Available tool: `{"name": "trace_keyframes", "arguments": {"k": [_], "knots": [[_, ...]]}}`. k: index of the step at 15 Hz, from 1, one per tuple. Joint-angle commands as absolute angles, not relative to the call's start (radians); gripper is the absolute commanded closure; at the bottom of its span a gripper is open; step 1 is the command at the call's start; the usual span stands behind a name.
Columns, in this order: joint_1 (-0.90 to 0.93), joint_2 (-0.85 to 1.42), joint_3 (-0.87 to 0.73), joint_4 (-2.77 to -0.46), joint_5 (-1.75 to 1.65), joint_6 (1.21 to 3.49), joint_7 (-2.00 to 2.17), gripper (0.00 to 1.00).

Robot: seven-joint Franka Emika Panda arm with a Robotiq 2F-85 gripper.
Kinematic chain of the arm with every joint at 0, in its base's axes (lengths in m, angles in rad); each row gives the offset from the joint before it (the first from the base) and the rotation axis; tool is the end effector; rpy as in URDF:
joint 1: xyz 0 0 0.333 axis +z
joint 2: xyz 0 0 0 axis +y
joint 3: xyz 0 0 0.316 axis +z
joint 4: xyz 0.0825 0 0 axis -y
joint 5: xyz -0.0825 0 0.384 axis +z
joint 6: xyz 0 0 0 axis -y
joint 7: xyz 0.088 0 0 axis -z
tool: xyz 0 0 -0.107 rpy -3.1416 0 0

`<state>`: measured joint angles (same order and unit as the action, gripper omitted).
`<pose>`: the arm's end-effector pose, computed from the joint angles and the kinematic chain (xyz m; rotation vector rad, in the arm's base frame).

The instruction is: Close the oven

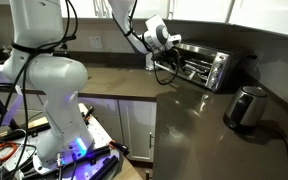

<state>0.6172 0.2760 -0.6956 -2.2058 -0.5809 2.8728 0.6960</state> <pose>0.5831 -0.0053 0.3214 2.7433 -0.2527 0.7214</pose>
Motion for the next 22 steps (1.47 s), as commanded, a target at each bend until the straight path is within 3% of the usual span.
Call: {"name": "trace_keyframes", "arguments": {"k": [1,14,22], "knots": [[0.645,0.242,-0.718,-2.211,-0.609,2.848,0.721,0.00],[0.707,0.266,-0.819,-2.172,-0.664,2.890,0.744,0.00],[0.870,0.337,-1.033,-2.098,-0.948,2.979,1.031,0.00]]}}
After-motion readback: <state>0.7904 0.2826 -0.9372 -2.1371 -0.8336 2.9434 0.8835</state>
